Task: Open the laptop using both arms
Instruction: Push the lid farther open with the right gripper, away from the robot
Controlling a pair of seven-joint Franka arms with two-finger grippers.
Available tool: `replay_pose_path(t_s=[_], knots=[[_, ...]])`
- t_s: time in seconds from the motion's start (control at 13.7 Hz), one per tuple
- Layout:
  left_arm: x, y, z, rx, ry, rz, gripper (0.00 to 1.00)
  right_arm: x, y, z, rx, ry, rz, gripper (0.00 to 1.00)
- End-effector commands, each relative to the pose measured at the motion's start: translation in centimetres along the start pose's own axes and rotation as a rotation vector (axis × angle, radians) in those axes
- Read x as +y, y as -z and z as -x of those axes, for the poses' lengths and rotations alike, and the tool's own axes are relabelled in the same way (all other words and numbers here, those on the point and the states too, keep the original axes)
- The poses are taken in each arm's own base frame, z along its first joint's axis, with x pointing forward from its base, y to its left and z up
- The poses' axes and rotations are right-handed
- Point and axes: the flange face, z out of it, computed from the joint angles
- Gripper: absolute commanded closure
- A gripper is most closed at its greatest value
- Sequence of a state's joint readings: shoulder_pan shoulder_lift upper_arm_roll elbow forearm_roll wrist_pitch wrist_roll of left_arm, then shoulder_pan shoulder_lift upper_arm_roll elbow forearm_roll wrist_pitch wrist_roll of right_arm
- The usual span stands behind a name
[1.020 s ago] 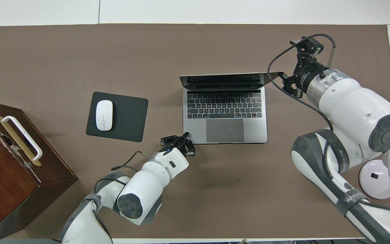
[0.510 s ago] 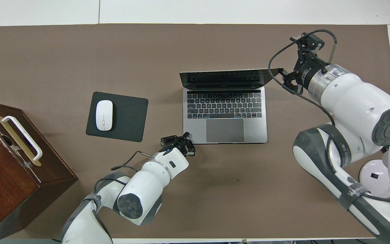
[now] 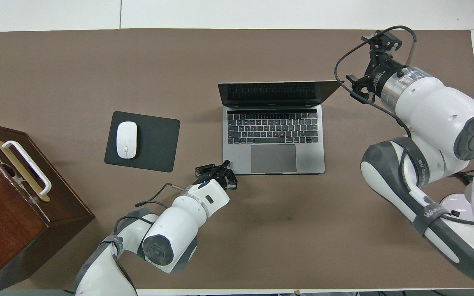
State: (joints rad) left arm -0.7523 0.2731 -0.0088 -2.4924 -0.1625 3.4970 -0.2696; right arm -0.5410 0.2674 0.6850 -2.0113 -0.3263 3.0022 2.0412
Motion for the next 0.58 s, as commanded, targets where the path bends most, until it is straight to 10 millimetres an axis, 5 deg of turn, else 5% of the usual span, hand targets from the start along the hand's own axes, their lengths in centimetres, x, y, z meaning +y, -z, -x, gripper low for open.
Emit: replay_pose_path(t_s=[0.0, 0.36, 0.51], knots=[[-0.6, -2.0, 1.6, -0.035, -0.006, -0.021, 1.0, -0.6, -0.4, 0.0, 0.01, 0.012, 0.002, 0.0], [-0.6, -2.0, 1.5, -0.031, -0.005, -0.021, 1.0, -1.4, -0.3, -2.0, 0.085, 0.088, 0.023, 0.0], [-0.6, -2.0, 1.3, -0.03, 0.01, -0.021, 1.0, -2.4, -0.1, -4.4, 0.157, 0.142, 0.039, 0.0]])
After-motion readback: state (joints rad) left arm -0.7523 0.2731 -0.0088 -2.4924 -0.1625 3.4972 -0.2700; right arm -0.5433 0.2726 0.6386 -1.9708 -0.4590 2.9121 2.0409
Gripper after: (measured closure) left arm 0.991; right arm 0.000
